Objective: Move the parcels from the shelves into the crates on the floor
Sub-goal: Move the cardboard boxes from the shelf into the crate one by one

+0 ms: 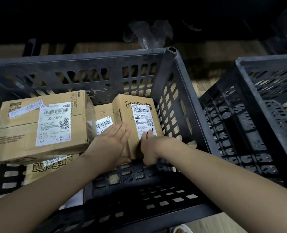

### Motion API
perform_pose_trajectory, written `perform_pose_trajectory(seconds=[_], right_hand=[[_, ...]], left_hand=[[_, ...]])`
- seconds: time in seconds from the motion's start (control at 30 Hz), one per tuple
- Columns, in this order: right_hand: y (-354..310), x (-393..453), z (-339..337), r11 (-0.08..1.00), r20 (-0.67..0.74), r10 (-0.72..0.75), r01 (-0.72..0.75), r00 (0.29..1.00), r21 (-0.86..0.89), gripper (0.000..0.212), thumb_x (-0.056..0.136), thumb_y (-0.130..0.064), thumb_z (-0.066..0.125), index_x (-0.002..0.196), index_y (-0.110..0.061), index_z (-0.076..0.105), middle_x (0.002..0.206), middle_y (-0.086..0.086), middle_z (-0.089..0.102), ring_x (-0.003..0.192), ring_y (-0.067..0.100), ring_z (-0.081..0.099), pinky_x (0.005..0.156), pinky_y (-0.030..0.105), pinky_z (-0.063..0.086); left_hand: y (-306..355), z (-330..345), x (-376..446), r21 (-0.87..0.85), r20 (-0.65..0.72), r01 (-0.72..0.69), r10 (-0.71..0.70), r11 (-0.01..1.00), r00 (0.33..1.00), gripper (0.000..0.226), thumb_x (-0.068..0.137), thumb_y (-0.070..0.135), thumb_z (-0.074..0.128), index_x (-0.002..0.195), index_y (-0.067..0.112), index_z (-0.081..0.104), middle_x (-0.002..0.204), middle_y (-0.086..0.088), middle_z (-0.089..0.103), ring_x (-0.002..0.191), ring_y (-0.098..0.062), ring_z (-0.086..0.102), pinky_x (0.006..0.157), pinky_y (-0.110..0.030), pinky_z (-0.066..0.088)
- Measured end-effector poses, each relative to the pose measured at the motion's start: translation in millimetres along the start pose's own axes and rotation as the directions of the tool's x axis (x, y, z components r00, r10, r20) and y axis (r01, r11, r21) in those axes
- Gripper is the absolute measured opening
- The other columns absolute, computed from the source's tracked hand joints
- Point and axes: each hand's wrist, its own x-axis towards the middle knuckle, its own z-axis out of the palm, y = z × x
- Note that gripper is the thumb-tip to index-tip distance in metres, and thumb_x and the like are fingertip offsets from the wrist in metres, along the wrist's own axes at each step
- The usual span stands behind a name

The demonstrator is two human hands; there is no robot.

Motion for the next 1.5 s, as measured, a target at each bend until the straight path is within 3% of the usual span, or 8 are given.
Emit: perform_pose_trajectory(seconds=[0.13,0.3,0.5,0.63,0.8,0.97,1.13,1.5], right_hand=[[1,-3,-3,1.000,0.036,-0.014,0.014,0.999,0.001,0.094,0.096,-0.032,0.052,0.143,0.004,-0.021,0.152,0.026,-0.022,0.141,0.044,0.016,0.108,0.047,0.032],[6,-1,-1,0.999,0.005,0.004,-0.004,1.000,0.041,0.097,0.093,-0.031,0.055,0.145,-0.001,-0.022,0.154,0.022,-0.021,0.138,0.043,0.025,0.107,0.044,0.035],[10,-5,2,0.995,-0.090,-0.059,0.065,0.994,0.072,0.094,0.090,-0.024,0.058,0.150,-0.011,-0.014,0.157,0.013,-0.009,0.144,0.031,0.011,0.108,0.042,0.030],[13,-11,3,0.995,-0.119,-0.088,0.094,0.989,0.044,0.104,0.086,-0.020,0.064,0.148,-0.023,-0.019,0.153,0.008,-0.031,0.144,0.025,-0.021,0.116,0.045,0.015],[9,-7,4,0.994,-0.259,-0.093,0.075,0.961,-0.081,0.116,0.081,-0.012,0.070,0.146,-0.020,-0.026,0.149,0.010,-0.038,0.140,0.028,-0.028,0.118,0.046,0.002],[0,5,-1,0.966,-0.330,-0.255,0.222,0.909,-0.136,0.102,0.083,0.003,0.057,0.149,-0.018,-0.017,0.153,0.008,-0.031,0.142,0.026,-0.025,0.118,0.042,0.002],[5,7,-4,0.957,-0.342,-0.278,0.228,0.898,-0.178,0.104,0.084,-0.013,0.067,0.150,-0.019,-0.013,0.155,0.006,-0.027,0.144,0.023,-0.020,0.118,0.038,0.011],[-12,5,-1,0.960,-0.390,-0.263,0.201,0.883,-0.193,0.085,0.092,-0.007,0.055,0.151,-0.011,-0.007,0.156,0.011,-0.021,0.146,0.024,-0.012,0.114,0.037,0.019]], left_hand=[[1,-3,-3,-0.003,0.001,0.002,-0.002,1.000,1.000,0.100,0.050,0.069,0.077,0.120,-0.002,0.062,0.125,-0.023,0.058,0.113,-0.033,0.060,0.095,-0.044,0.046],[12,-19,-1,0.060,0.058,0.047,-0.050,0.997,0.997,0.108,0.078,0.079,0.036,0.147,-0.001,0.018,0.155,-0.023,0.014,0.143,-0.033,0.016,0.117,-0.039,0.010],[14,-22,0,0.212,0.149,-0.023,-0.009,0.977,0.989,0.081,0.092,0.061,0.031,0.141,-0.004,0.024,0.153,-0.027,0.011,0.141,-0.038,0.011,0.116,-0.045,0.002],[9,-19,-9,0.209,0.212,-0.005,-0.040,0.978,0.976,0.081,0.089,0.064,0.035,0.133,-0.003,0.035,0.145,-0.030,0.028,0.136,-0.040,0.024,0.116,-0.047,0.011],[-7,-13,-26,0.183,0.216,-0.045,0.005,0.982,0.976,0.067,0.046,0.059,0.074,0.082,0.005,0.058,0.080,-0.023,0.061,0.082,-0.035,0.058,0.081,-0.043,0.047],[-16,-2,-50,0.281,0.162,-0.006,-0.041,0.960,0.986,0.082,0.084,0.066,0.035,0.136,0.003,0.026,0.115,-0.016,0.050,0.111,-0.031,0.043,0.101,-0.040,0.032],[-8,-10,-37,0.297,0.201,0.002,-0.065,0.955,0.977,0.089,0.087,0.072,0.027,0.134,-0.002,0.039,0.144,-0.024,0.028,0.132,-0.039,0.026,0.113,-0.047,0.017],[-5,-18,-31,0.271,0.356,-0.036,-0.065,0.962,0.932,0.068,0.094,0.051,0.039,0.135,-0.004,0.039,0.151,-0.031,0.015,0.123,-0.036,0.042,0.107,-0.043,0.031]])
